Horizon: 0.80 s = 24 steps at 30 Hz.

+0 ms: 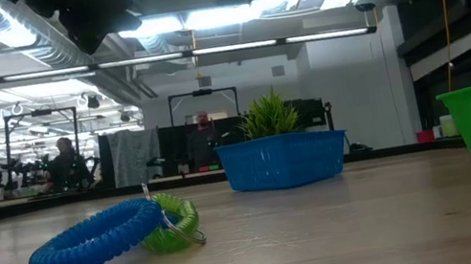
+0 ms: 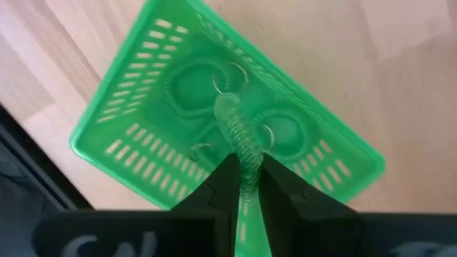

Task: Sort spring keychains
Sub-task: Put the green spring keychain into the green bin

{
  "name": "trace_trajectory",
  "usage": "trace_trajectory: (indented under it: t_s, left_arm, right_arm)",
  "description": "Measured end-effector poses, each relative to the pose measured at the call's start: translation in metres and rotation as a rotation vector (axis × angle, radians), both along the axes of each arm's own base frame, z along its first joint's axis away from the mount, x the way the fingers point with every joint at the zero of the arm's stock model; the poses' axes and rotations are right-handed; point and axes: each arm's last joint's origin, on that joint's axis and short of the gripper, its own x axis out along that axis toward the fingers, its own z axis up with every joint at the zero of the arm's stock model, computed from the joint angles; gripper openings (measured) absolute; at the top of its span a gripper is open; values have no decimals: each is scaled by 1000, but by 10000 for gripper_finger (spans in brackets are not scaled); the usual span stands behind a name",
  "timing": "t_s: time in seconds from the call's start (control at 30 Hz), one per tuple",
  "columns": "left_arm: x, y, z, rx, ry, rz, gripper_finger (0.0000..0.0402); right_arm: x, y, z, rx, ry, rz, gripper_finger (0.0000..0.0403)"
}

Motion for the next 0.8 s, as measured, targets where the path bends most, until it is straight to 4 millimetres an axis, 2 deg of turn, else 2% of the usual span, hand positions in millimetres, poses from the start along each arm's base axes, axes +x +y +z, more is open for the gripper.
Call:
trace_trajectory:
  t_s: [0.3, 0.63, 0.8]
  left_arm:
    - [0, 1, 0, 11, -2, 19, 143]
    - [0, 1, 0, 12, -1, 19, 143]
    - [0, 1, 0, 17, -3, 29, 143]
  right_arm:
    - [6, 4, -8, 53, -85, 0, 51]
    - [6, 4, -8, 63, -81, 3, 51]
    - [6, 4, -8, 59, -75, 14, 65]
